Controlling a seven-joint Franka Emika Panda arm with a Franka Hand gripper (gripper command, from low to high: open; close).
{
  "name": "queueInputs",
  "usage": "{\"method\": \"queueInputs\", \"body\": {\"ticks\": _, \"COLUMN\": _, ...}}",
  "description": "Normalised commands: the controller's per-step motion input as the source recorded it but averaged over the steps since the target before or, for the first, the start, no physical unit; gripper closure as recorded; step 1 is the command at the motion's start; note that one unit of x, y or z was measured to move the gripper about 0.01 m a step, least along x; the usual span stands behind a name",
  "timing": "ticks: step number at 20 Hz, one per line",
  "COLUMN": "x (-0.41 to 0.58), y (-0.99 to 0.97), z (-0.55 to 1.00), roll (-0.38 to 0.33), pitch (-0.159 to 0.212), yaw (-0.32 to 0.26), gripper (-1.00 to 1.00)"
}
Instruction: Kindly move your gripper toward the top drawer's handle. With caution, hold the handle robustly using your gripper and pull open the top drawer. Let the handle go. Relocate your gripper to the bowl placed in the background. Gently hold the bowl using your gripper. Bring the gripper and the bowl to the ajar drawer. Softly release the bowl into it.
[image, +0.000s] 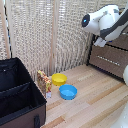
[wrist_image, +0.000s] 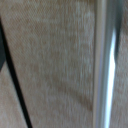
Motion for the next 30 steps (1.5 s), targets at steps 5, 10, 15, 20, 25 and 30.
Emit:
{"method": "queueInputs", "body": {"ticks": 5, "x": 0.088, "y": -0.10, "z": 0.00, "roll": 0.019, "pitch": 0.010, "yaw": -0.002, "gripper": 1.00}}
{"method": "queueInputs", "body": {"ticks": 10, "x": 0.063, "y": -0.09, "z": 0.01, "roll": 0.051, "pitch": 0.027, "yaw": -0.005, "gripper": 1.00}}
{"method": "queueInputs", "body": {"ticks": 15, "x": 0.086, "y": -0.13, "z": 0.15, "roll": 0.075, "pitch": 0.049, "yaw": 0.008, "gripper": 1.00}}
{"method": "queueInputs", "body": {"ticks": 20, "x": 0.216, "y": -0.17, "z": 0.12, "roll": 0.113, "pitch": 0.073, "yaw": -0.002, "gripper": 1.00}}
{"method": "queueInputs", "body": {"ticks": 25, "x": 0.036, "y": 0.59, "z": -0.10, "roll": 0.061, "pitch": 0.041, "yaw": 0.006, "gripper": 1.00}}
{"method": "queueInputs", "body": {"ticks": 30, "x": 0.000, "y": 0.99, "z": -0.01, "roll": 0.030, "pitch": 0.016, "yaw": 0.001, "gripper": 1.00}}
